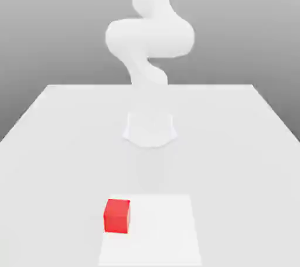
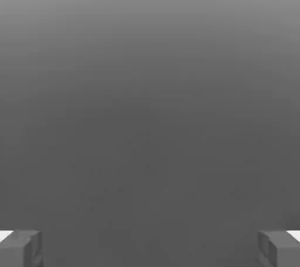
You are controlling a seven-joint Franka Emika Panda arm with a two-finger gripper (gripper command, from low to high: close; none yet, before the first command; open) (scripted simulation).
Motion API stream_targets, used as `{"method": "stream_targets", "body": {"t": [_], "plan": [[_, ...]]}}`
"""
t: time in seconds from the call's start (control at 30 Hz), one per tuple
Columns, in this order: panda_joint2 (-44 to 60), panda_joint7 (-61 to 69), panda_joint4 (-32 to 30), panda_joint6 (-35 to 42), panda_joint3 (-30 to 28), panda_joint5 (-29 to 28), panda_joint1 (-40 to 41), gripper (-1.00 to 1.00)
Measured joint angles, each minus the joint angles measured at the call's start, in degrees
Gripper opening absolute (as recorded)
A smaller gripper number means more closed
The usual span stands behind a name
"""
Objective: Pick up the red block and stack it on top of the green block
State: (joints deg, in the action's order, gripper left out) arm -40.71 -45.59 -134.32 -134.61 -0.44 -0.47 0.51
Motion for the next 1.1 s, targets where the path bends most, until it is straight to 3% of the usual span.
{"method": "stream_targets", "body": {"t": [0.37,0.67,0.87,0.9,1.1], "plan": [[23.28,1.68,-11.44,-12.82,-3.18,-1.35,1.83,0.0],[42.01,5.38,-20.48,-23.21,-5.0,0.88,4.0,0.0],[54.5,8.0,-19.78,-33.27,-2.85,4.18,5.5,0.0],[55.97,8.25,-19.57,-34.52,-2.47,4.49,5.81,-1.0],[56.7,8.22,-19.46,-35.12,-2.23,4.49,6.04,-1.0]]}}
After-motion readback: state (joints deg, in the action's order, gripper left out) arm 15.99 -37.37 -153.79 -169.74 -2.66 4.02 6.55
